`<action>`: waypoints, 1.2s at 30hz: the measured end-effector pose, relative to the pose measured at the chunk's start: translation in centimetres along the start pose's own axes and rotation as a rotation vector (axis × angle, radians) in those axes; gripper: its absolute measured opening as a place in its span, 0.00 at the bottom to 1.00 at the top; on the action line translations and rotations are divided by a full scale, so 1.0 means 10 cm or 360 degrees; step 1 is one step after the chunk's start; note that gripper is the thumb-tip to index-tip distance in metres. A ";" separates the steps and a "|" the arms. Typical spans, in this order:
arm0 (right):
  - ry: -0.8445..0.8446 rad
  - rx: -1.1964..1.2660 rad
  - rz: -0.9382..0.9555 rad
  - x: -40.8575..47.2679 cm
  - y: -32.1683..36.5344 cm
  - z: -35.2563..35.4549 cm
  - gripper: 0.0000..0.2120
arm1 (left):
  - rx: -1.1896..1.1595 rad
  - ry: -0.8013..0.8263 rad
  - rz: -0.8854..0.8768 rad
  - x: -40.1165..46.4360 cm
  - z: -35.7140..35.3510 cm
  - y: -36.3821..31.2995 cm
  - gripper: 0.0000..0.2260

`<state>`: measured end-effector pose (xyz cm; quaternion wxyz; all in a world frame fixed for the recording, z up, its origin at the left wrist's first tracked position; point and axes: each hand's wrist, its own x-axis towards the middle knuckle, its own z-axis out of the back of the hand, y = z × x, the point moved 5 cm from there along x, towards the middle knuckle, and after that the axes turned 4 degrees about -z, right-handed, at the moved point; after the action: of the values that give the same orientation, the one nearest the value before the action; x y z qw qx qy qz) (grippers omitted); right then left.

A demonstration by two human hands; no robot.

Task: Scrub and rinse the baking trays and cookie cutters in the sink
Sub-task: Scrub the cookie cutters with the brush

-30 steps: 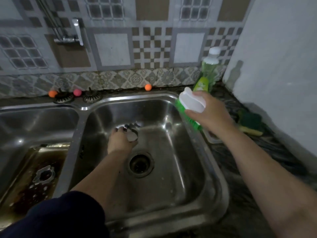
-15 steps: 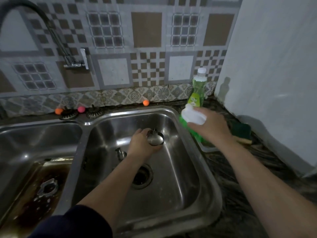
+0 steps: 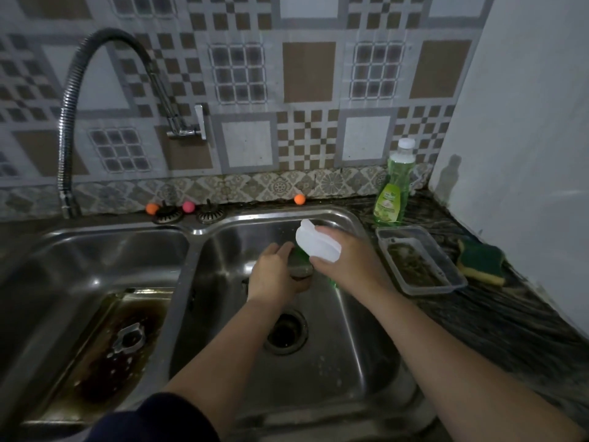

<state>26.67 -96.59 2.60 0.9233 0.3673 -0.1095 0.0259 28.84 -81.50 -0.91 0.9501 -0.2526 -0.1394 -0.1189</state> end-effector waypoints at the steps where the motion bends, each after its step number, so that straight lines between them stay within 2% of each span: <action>1: -0.0037 0.0061 -0.0007 0.03 0.03 -0.02 0.28 | -0.0016 -0.0016 0.0045 -0.01 0.01 0.02 0.25; 3: -0.0109 0.0355 -0.0084 0.06 0.02 -0.09 0.26 | -0.0149 -0.0101 0.0211 0.02 0.11 0.14 0.23; 5: -0.0126 0.0695 -0.0199 0.03 -0.02 -0.15 0.24 | -0.0509 -0.0190 0.0478 0.03 0.23 0.34 0.18; 6: -0.0110 0.0762 -0.0226 0.00 0.00 -0.19 0.23 | -0.0812 -0.0129 0.0616 0.01 0.23 0.43 0.16; 8: -0.0029 0.0737 -0.0183 -0.04 0.08 -0.30 0.22 | -0.1590 0.0127 0.0736 -0.01 0.15 0.48 0.20; 9: -0.0001 0.0713 -0.0130 -0.06 0.15 -0.35 0.22 | -0.1881 0.0245 0.0744 -0.03 0.10 0.47 0.24; 10: -0.0006 0.0701 -0.0090 -0.07 0.22 -0.39 0.22 | -0.2021 0.0304 0.0747 -0.04 0.09 0.49 0.28; 11: -0.0025 0.0693 -0.0071 -0.06 0.28 -0.42 0.22 | -0.2084 0.0312 0.0755 -0.04 0.11 0.52 0.30; 14: 0.0058 0.0641 -0.0067 -0.06 0.42 -0.52 0.23 | -0.2190 0.0134 0.0754 0.01 0.27 0.72 0.24; 17: 0.0119 0.0565 -0.0100 -0.08 0.56 -0.62 0.24 | -0.2336 0.0008 0.0851 -0.01 0.35 0.94 0.33; 20: 0.0019 0.0522 -0.0126 -0.01 0.74 -0.71 0.24 | -0.2344 0.0109 0.0808 -0.11 0.41 0.91 0.18; 23: 0.0068 0.0504 -0.0121 -0.07 0.95 -0.84 0.24 | -0.2360 0.0022 0.0871 -0.16 0.55 1.06 0.15; 26: 0.0048 0.0399 -0.0109 -0.19 1.14 -0.89 0.25 | -0.2216 -0.0314 0.1110 -0.18 0.73 1.51 0.20; 28: -0.0067 0.0446 -0.0082 -0.22 1.29 -0.93 0.24 | -0.2205 -0.0398 0.1254 -0.21 0.81 1.73 0.24; 32: -0.0152 0.0537 -0.0004 -0.18 1.71 -1.26 0.25 | -0.2350 -0.0067 0.1208 -0.27 0.87 1.79 0.32; 34: -0.0175 0.0525 -0.0045 -0.09 1.87 -1.44 0.25 | -0.2332 -0.0003 0.1169 -0.34 0.92 1.88 0.29; 36: -0.0157 0.0468 -0.0103 -0.01 1.96 -1.59 0.25 | -0.2228 -0.0096 0.1241 -0.45 0.97 2.10 0.21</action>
<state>26.99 -71.47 4.55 0.8533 0.5028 -0.1379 -0.0062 28.85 -58.05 -3.69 0.5401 -0.8236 0.0400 0.1686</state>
